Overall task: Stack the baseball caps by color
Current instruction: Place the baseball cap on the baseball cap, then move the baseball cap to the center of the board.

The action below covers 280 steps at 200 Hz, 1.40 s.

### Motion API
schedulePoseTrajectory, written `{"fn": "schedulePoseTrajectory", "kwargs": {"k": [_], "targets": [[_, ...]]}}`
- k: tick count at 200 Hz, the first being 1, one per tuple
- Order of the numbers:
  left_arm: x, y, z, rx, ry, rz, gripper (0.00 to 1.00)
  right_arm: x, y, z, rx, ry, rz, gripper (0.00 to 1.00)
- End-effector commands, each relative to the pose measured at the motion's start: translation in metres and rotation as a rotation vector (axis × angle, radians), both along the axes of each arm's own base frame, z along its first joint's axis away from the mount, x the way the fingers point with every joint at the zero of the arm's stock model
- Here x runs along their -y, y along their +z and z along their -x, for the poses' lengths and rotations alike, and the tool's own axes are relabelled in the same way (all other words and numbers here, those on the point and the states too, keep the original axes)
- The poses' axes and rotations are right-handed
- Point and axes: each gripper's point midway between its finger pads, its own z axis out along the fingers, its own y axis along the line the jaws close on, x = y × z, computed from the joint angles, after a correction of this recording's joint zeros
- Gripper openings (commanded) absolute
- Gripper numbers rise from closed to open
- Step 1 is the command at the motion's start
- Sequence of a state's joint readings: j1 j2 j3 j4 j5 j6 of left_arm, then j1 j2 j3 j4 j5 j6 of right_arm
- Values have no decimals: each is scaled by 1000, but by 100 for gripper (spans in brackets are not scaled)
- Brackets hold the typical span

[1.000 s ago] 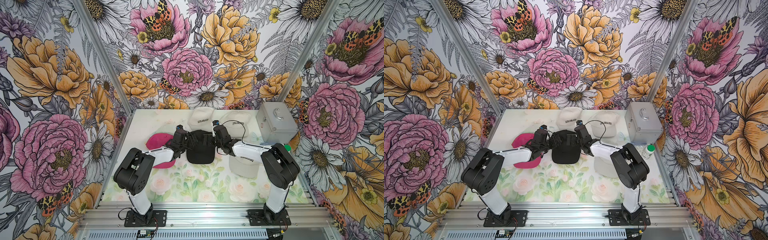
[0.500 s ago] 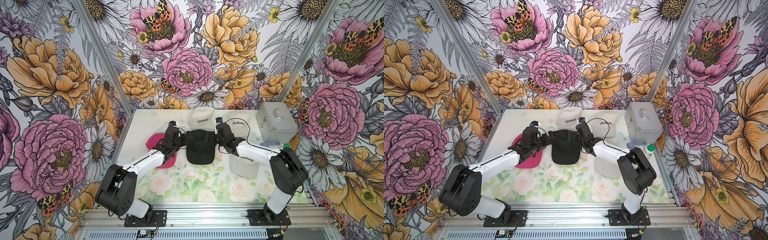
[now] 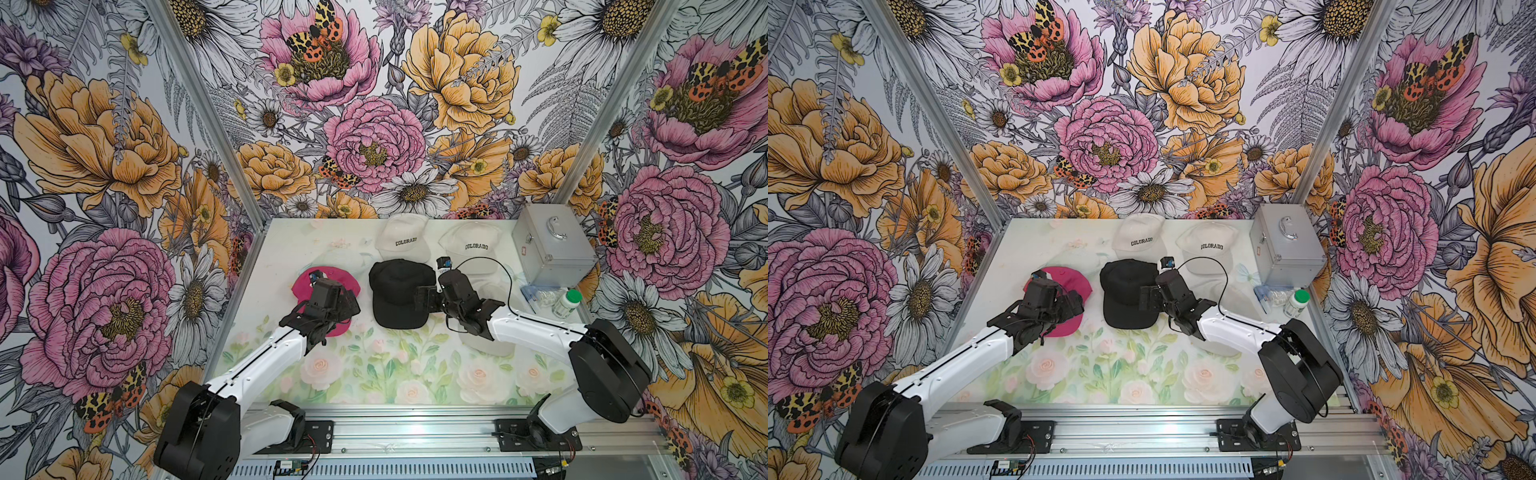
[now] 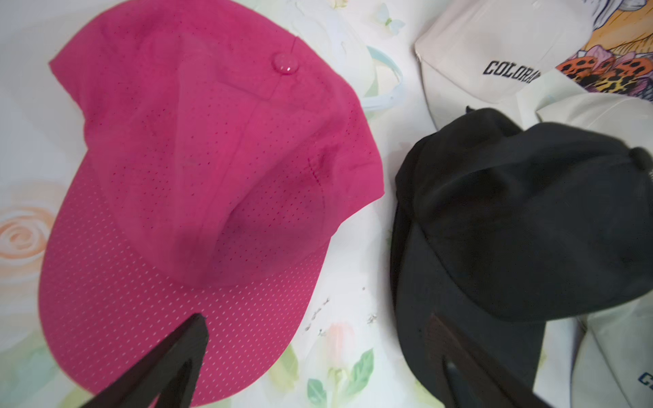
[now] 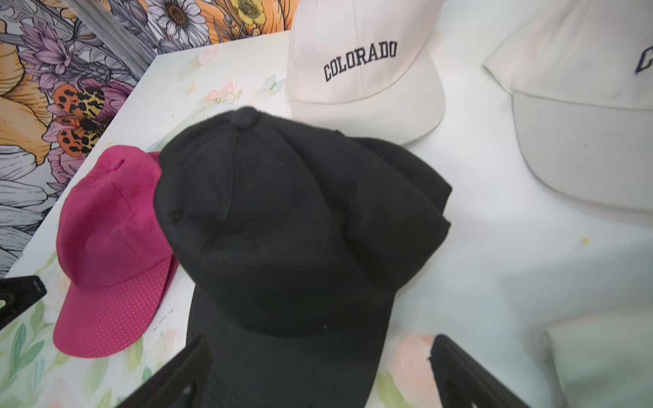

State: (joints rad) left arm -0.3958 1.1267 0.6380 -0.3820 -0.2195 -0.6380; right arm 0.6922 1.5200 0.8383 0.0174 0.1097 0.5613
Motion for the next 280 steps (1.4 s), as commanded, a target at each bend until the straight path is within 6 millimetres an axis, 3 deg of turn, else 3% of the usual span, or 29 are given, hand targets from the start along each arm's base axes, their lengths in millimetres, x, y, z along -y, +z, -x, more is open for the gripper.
{"fn": "schedulePoseTrajectory", "kwargs": {"k": [1, 19, 41, 67, 114, 157, 217, 280], "targets": [[-37, -4, 25, -23, 131, -79, 99, -8, 3, 13, 36, 11, -3, 99], [-57, -14, 38, -37, 195, -96, 99, -15, -6, 21, 37, 17, 28, 99], [-69, -21, 39, -59, 208, -80, 99, -26, -16, 25, 30, 13, 45, 99], [-55, -17, 24, -24, 102, 2, 99, -44, -25, 17, 21, 29, 48, 99], [-44, -31, 15, -32, 14, 71, 99, -64, -42, 1, 11, 39, 71, 99], [-42, -51, 15, -89, -9, 55, 99, -60, -62, -2, -27, -6, 89, 99], [-51, -67, -1, -168, 49, 8, 99, -53, -64, -3, -34, -32, 115, 99], [-43, -68, -49, -195, 53, 26, 99, -49, -65, -6, -47, -36, 123, 99]]}}
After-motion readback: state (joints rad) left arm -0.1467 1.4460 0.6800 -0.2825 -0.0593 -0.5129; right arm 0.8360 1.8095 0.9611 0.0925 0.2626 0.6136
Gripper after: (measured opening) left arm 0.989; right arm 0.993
